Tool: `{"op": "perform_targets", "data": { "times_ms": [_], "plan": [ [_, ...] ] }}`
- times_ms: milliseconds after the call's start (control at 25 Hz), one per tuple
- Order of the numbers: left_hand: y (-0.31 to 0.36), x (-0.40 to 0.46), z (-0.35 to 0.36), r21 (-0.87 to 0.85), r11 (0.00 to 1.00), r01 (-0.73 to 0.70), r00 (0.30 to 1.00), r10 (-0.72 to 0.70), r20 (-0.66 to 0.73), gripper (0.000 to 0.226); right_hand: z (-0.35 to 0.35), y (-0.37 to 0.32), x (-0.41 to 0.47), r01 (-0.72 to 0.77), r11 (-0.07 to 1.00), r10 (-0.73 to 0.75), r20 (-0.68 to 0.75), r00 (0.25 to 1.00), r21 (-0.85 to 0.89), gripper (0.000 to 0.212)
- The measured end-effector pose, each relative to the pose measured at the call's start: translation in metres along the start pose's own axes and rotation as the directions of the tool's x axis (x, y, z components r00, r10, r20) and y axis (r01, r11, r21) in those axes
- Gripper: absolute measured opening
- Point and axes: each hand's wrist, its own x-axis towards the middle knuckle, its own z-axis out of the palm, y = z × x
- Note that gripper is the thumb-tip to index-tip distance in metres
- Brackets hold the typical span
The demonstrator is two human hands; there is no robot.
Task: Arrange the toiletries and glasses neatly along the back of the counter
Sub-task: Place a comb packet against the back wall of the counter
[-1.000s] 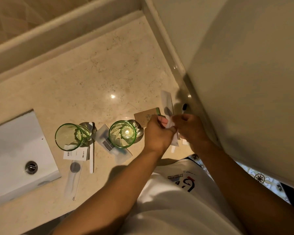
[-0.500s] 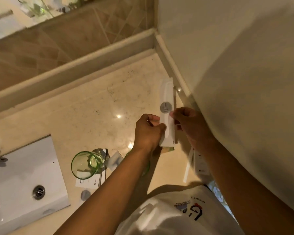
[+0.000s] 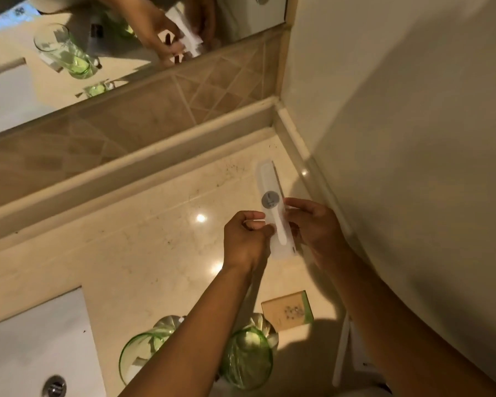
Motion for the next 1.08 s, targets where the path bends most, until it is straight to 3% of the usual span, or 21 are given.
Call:
{"op": "perform_targets", "data": {
  "times_ms": [200, 360, 400, 480, 560, 640, 720, 840, 920, 1080],
  "plan": [
    [0.006, 0.041, 0.026, 0.168, 0.983, -0.078, 0.996, 0.084, -0.026, 0.022, 0.008, -0.005, 0.031, -0.011, 1.000, 0.008, -0.087, 0.996, -0.027, 0.029],
    [0.007, 0.061, 0.031, 0.358, 0.895, -0.267, 0.961, 0.272, 0.037, 0.020, 0.020, -0.003, 0.043, 0.071, 0.993, -0.080, -0.101, 0.992, -0.089, 0.038],
    [0.005, 0.064, 0.029, 0.453, 0.827, -0.334, 0.939, 0.335, 0.080, 0.020, 0.022, -0.001, 0.044, 0.100, 0.987, -0.114, -0.113, 0.987, -0.126, 0.036],
    [0.001, 0.066, 0.023, 0.673, 0.593, -0.442, 0.864, 0.483, 0.142, 0.021, 0.023, 0.004, 0.042, 0.151, 0.964, -0.186, -0.148, 0.971, -0.221, 0.031],
    [0.000, 0.072, 0.015, 0.764, 0.407, -0.500, 0.757, 0.634, 0.158, 0.018, 0.022, 0.008, 0.040, 0.226, 0.910, -0.305, -0.191, 0.933, -0.348, 0.030],
    [0.006, 0.085, 0.004, 0.787, 0.280, -0.550, 0.670, 0.710, 0.216, 0.022, 0.023, 0.011, 0.034, 0.353, 0.781, -0.496, -0.168, 0.852, -0.515, 0.029],
    [0.016, 0.104, -0.005, 0.794, 0.154, -0.588, 0.631, 0.701, 0.332, 0.030, 0.026, 0.015, 0.027, 0.421, 0.616, -0.598, -0.047, 0.800, -0.666, 0.029],
    [0.033, 0.128, -0.007, 0.778, -0.067, -0.624, 0.618, 0.567, 0.545, 0.043, 0.036, 0.024, 0.024, 0.385, 0.458, -0.527, 0.104, 0.844, -0.801, 0.038],
    [0.037, 0.140, -0.006, 0.757, -0.169, -0.631, 0.616, 0.484, 0.621, 0.048, 0.041, 0.028, 0.026, 0.340, 0.422, -0.480, 0.112, 0.870, -0.840, 0.045],
    [0.036, 0.157, -0.001, 0.738, -0.216, -0.640, 0.616, 0.430, 0.660, 0.053, 0.045, 0.030, 0.032, 0.292, 0.404, -0.452, 0.088, 0.888, -0.867, 0.052]
  ]
}}
